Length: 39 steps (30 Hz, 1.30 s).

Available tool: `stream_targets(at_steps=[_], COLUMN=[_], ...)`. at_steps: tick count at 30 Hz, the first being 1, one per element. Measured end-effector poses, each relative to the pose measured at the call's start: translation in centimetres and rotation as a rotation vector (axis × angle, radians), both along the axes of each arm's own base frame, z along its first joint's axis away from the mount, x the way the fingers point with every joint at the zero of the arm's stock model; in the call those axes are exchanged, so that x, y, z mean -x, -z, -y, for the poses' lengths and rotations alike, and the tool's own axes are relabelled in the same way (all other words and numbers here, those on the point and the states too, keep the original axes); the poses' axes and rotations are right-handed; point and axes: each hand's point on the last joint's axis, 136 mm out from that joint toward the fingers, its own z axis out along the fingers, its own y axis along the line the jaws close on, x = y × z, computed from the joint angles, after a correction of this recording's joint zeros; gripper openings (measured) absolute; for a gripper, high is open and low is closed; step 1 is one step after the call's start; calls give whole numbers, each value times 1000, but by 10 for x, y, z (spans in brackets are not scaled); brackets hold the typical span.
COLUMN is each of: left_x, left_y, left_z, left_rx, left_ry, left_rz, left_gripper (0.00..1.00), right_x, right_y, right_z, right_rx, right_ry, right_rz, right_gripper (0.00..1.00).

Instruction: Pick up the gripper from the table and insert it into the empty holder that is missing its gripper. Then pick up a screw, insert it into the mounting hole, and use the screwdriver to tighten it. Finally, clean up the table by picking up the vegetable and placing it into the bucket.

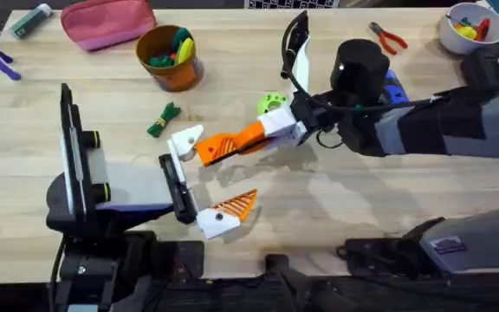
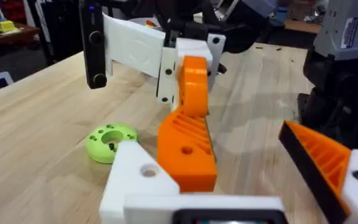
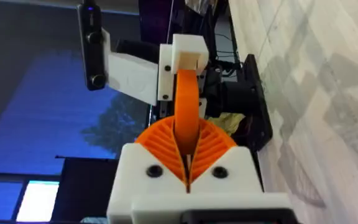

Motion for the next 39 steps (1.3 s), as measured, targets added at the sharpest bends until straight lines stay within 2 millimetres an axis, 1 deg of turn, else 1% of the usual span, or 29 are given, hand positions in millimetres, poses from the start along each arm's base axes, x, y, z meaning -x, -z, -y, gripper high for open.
stream_targets(at_steps=[14, 23, 39], left_x=[0, 0, 0], left_y=[0, 0, 0], left_z=[0, 0, 0], left_rx=[0, 0, 2], left_ry=[0, 0, -2], left_rz=[-1, -1, -5], left_gripper=[985, 985, 985], right_x=[-6, -4, -11], right_y=[3, 3, 4], right_z=[-10, -21, -24], right_rx=[13, 19, 32], right_ry=[59, 75, 118], right_rz=[20, 34, 22], right_gripper=[9, 9, 9])
